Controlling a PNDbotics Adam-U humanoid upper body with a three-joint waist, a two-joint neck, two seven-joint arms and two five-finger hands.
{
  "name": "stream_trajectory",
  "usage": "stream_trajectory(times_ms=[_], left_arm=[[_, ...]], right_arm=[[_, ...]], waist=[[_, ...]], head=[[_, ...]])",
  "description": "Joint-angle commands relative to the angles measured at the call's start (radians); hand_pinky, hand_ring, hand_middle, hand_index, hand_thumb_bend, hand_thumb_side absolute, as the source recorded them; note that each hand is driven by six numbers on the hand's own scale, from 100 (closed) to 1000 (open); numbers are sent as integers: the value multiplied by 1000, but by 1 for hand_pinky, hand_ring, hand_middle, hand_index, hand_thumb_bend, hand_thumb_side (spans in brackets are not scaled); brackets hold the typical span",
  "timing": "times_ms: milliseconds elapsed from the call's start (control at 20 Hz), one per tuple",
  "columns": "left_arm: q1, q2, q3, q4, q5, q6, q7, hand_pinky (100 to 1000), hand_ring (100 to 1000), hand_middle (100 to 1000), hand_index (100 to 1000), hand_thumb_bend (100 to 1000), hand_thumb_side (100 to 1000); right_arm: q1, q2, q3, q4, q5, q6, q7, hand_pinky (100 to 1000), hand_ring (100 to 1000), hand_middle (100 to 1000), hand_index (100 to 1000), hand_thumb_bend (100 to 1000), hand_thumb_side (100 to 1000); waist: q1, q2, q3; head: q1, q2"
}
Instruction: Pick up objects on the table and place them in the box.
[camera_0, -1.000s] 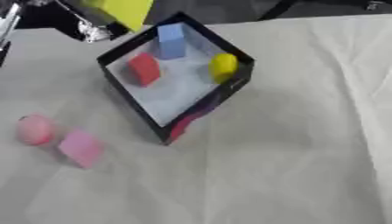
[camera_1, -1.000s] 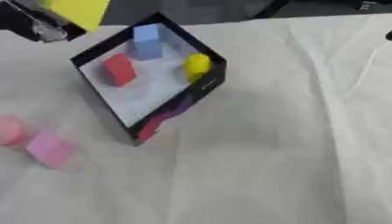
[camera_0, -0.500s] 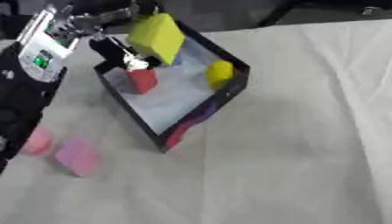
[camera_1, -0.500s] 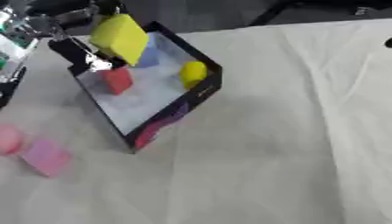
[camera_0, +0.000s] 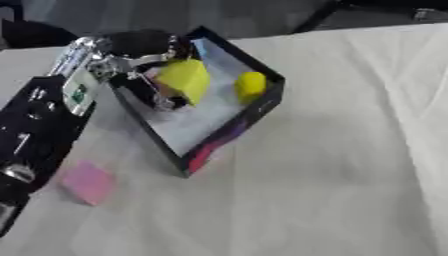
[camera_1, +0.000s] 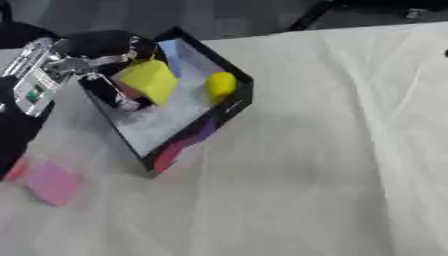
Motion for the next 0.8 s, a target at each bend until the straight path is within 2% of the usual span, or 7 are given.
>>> stream_trajectory(times_ms=[50,100,150,250,500,650,800], left_arm=[[-14,11,1,9,-21,-123,-125,943,971,914,914,212,297],[-14,10,1,12,-21,-124,-131,948,976,917,918,206,326],[-13,10,2,13,-18,-127,-136,975,1000,937,941,191,521],[-10,11,4,16,-7,-131,-144,994,1000,955,947,230,642],[-6,18,20,-2,47,-133,-152,986,1000,944,942,319,737],[-7,30,25,-20,87,-124,-170,1000,1000,915,930,430,880],[-5,38,27,-37,97,-129,-182,1000,1000,919,933,496,809]], right_arm=[[-9,-23,-12,-20,-2,2,-2,912,607,607,832,100,523],[-10,-23,-12,-20,-2,2,-2,912,607,607,832,100,523],[-10,-23,-12,-20,-2,2,-2,912,607,607,832,100,523],[-9,-23,-12,-20,-3,2,-3,912,607,607,832,100,523],[-5,-22,-14,-19,-4,2,-6,912,607,608,832,100,523],[-4,-23,-14,-19,-7,1,-8,911,607,608,832,100,523],[-3,-23,-14,-19,-8,0,-9,911,607,608,832,100,523]], waist=[[7,-26,-2],[7,-26,-2],[7,-26,-2],[7,-27,-3],[5,-33,0],[2,-38,3],[0,-40,5]], head=[[7,5],[8,6],[8,7],[7,10],[4,20],[3,26],[2,30]])
